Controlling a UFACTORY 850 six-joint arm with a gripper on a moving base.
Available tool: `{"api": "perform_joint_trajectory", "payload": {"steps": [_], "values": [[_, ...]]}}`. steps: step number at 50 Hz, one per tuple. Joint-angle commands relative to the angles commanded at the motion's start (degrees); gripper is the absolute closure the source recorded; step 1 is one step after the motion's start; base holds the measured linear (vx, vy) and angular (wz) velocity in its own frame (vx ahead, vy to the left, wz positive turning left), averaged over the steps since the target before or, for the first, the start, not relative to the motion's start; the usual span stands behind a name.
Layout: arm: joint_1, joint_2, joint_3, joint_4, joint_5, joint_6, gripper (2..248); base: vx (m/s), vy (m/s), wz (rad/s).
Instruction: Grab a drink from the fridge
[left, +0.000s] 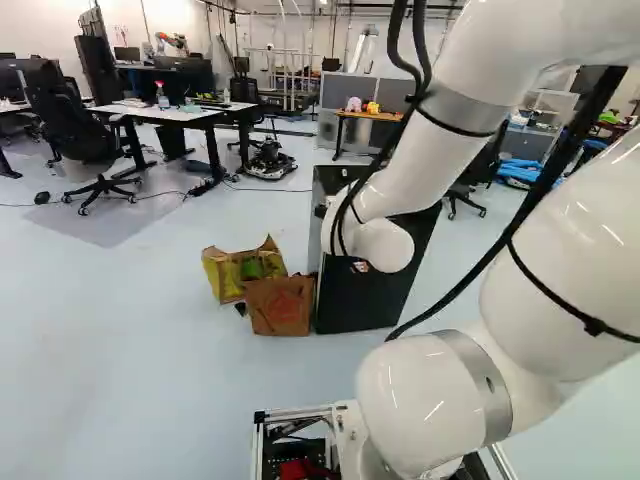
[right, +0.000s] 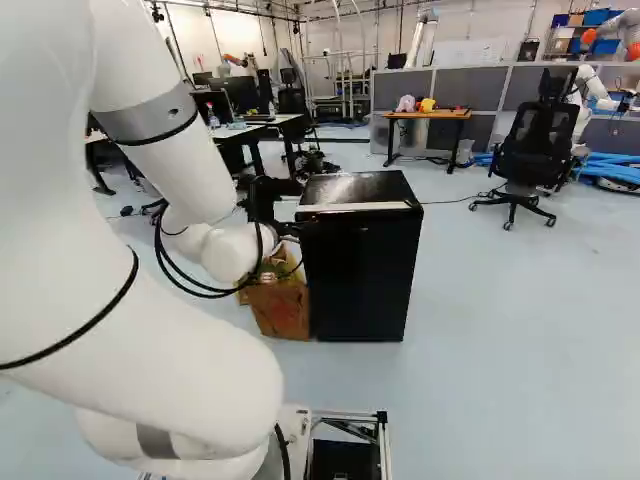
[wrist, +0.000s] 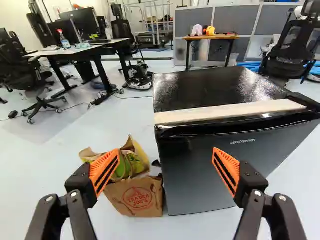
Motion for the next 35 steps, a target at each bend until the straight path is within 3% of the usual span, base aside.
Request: {"api": "perform_joint_trajectory", "payload": {"steps": [35], "values": [[1.6,-8.0,-3.0,6.1,6.4,0.0,3,0.000,0.000,0.000]]}}
